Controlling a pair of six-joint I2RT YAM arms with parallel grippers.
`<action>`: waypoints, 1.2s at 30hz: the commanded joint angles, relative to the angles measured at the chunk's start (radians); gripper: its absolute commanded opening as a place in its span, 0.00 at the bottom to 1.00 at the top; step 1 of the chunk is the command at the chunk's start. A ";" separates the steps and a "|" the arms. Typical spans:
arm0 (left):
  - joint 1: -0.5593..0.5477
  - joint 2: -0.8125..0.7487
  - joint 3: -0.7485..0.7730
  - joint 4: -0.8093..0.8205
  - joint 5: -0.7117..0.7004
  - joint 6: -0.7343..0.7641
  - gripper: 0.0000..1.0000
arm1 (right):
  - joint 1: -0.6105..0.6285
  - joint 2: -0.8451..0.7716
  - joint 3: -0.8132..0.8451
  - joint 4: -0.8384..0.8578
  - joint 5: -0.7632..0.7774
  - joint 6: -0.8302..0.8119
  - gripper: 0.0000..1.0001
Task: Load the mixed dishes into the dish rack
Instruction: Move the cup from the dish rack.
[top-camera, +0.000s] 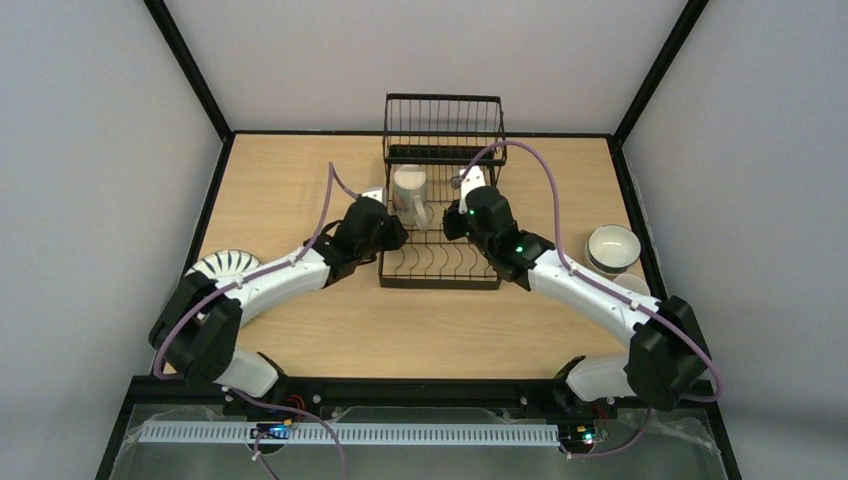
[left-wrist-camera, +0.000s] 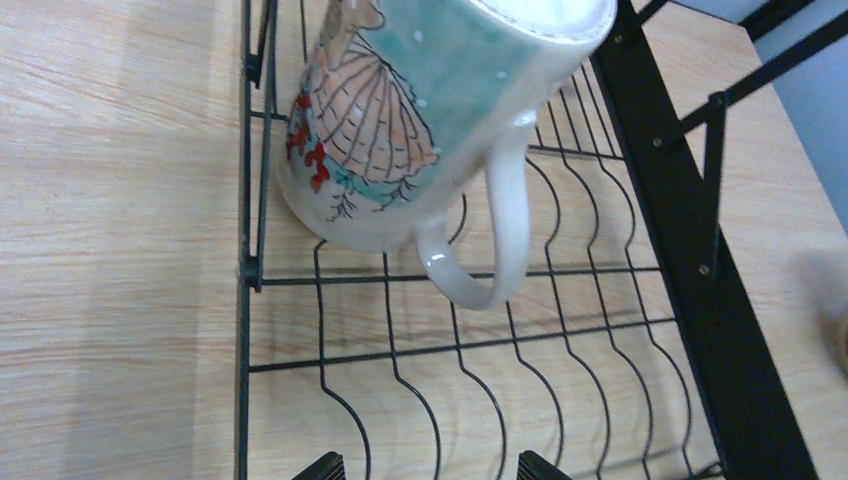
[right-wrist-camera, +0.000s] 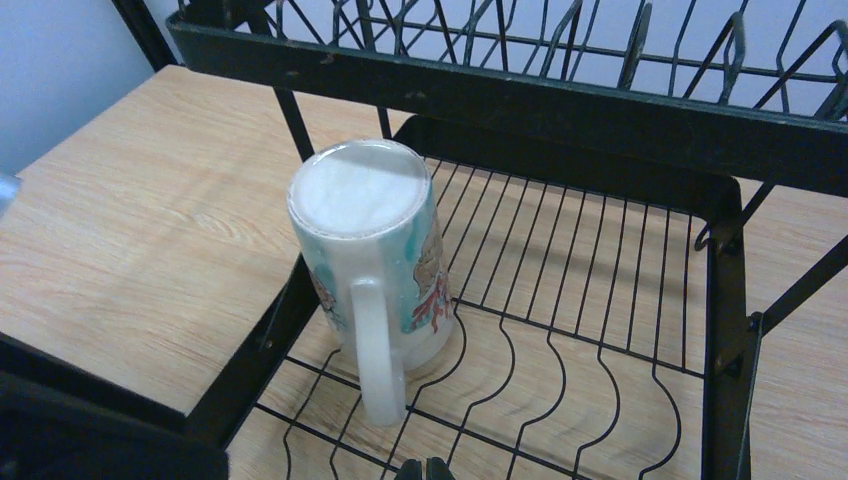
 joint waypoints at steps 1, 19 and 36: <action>-0.012 0.043 -0.041 0.166 -0.148 0.021 0.99 | -0.001 -0.035 0.003 -0.052 -0.026 0.026 0.00; -0.032 0.351 0.173 0.312 -0.254 0.080 0.99 | 0.016 -0.045 0.020 -0.074 -0.060 0.025 0.00; -0.031 0.545 0.368 0.268 -0.293 0.087 0.99 | 0.016 -0.050 0.028 -0.094 -0.073 0.017 0.00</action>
